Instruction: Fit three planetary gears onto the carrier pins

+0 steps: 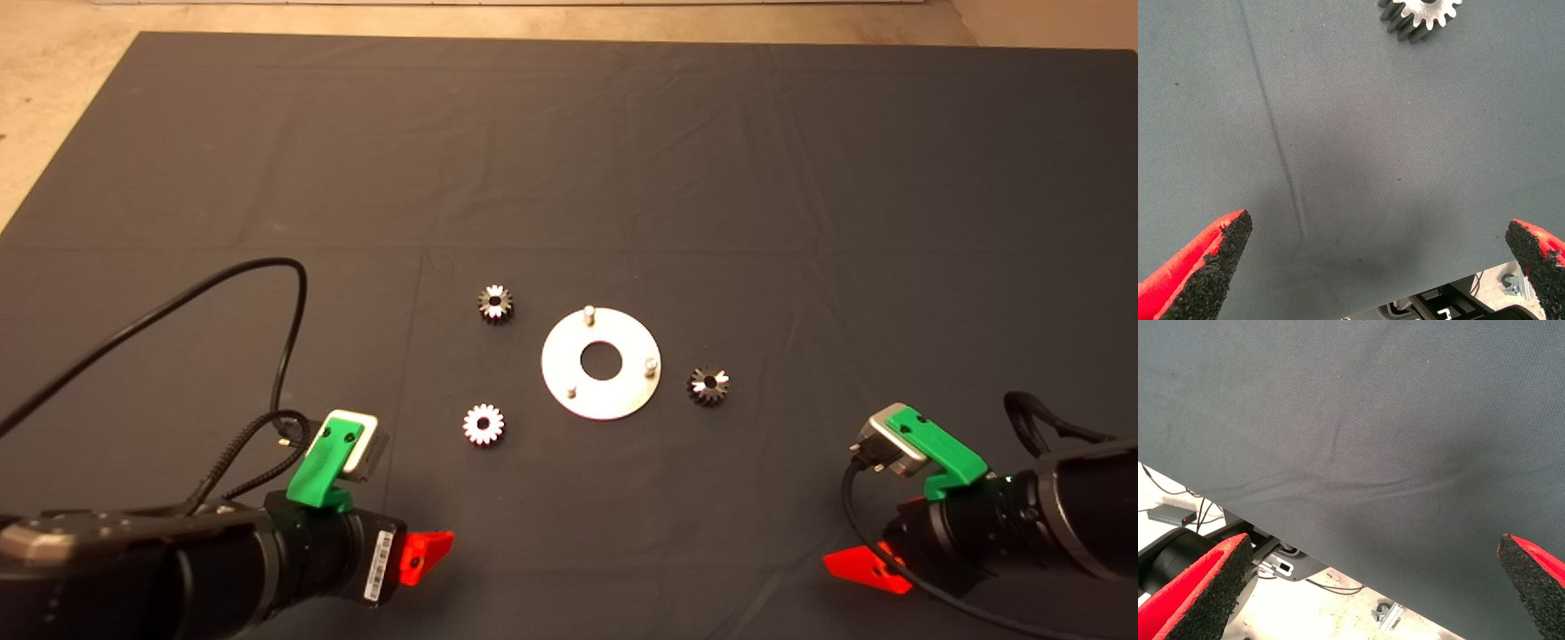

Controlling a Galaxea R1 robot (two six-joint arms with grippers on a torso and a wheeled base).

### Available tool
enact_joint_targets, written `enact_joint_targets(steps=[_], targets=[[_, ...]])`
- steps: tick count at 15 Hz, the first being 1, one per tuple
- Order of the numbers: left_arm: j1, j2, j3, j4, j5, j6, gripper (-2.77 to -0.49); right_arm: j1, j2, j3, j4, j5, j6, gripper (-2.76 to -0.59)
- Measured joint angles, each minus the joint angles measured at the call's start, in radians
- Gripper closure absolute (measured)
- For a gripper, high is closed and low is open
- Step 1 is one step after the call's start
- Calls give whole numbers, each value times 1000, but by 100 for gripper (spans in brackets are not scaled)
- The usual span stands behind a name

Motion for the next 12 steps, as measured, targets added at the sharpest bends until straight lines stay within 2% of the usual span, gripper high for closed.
enact_joint_targets(steps=[2, 3, 5, 6, 8, 10, 12], targets=[[0, 0, 0, 0, 0, 0, -275, 9, 0, 0, 0, 0, 0, -275], [0, 0, 0, 0, 0, 0, -275, 26, 0, 0, 0, 0, 0, -275], [0, 0, 0, 0, 0, 0, -275, 87, 0, 0, 0, 0, 1, -275], [0, 0, 0, 0, 0, 0, -275, 101, -2, 0, 0, -1, 1, -275], [0, 0, 0, 0, 0, 0, -275, 100, -2, 0, 5, -4, 1, -275], [0, 0, 0, 0, 0, 0, -275, 100, -2, 0, 17, -24, 1, -275], [0, 0, 0, 0, 0, 0, -275, 100, 1, -1, 20, -28, 1, -275]])
